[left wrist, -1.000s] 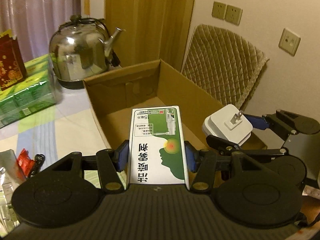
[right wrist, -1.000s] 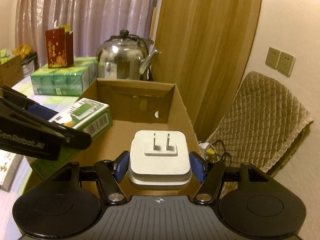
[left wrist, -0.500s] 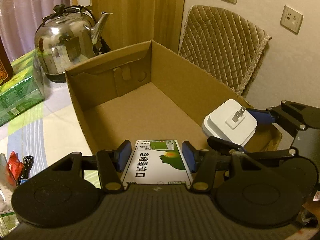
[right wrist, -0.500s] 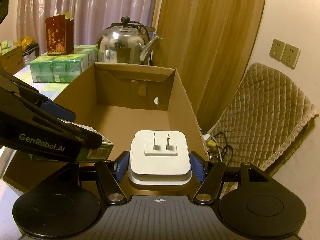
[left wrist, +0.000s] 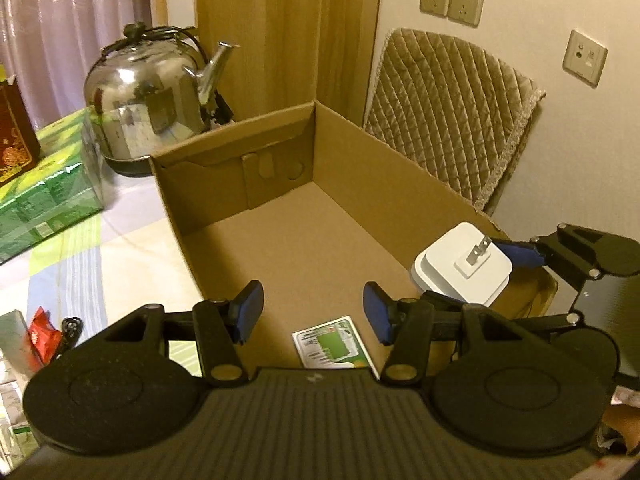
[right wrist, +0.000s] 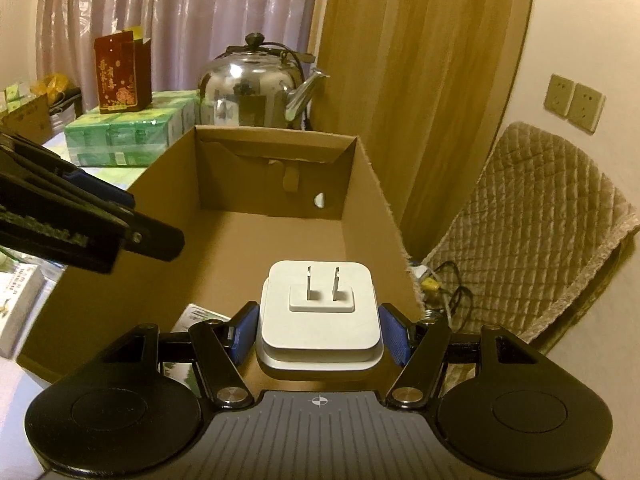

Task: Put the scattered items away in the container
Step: 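Open left tool dropping green-white box in cardboard box while right tool releases plug, then return both tools to the table toward the remaining medicine boxes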

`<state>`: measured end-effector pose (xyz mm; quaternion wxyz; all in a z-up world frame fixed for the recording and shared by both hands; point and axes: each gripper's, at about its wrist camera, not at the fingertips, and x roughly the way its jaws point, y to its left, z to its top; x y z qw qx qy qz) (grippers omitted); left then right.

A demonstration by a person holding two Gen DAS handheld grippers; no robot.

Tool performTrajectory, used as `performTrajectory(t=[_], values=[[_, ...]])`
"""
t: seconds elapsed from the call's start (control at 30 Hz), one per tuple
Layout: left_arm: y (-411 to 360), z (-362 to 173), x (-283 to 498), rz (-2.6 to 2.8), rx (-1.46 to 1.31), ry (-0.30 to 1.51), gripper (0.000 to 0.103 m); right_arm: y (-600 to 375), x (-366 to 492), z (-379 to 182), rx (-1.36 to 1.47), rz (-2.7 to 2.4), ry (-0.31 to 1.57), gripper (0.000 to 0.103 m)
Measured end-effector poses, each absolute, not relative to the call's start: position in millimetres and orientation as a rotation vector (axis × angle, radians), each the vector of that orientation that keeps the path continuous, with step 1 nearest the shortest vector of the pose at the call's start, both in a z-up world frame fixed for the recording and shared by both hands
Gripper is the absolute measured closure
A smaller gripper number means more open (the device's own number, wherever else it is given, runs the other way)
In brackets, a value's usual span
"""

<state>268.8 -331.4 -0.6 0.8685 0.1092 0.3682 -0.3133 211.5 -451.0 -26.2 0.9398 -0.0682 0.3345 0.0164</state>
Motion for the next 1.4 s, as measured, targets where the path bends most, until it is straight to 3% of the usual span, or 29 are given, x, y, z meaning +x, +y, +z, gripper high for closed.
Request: performTrajectory(t=[0.47, 0.77, 0.9, 1.07, 1.4], values=[[-277.8, 21.0, 260.5, -0.583, 0.141, 0.721, 0.052, -430.2, 239.6, -33.8, -0.138, 0.095, 0.811, 0.041], [-250.9, 20.9, 253.6, -0.557, 0.099, 0.73, 0.052, -428.3, 224.8, -19.2, -0.12, 0.064, 0.759, 0.041], [-226.2, 22.8, 242.6, -0.519, 0.067, 0.73, 0.05, -422.7, 203.4, -4.4, -0.103, 0.057, 0.697, 0.027], [-187.6, 21.9, 219.5, -0.459, 0.034, 0.738, 0.047, -400.3, 163.2, 11.7, -0.074, 0.097, 0.623, 0.026], [-98.2, 5.9, 159.4, -0.294, -0.02, 0.777, 0.038, -339.0, 90.3, 16.2, -0.009, 0.187, 0.596, 0.012]])
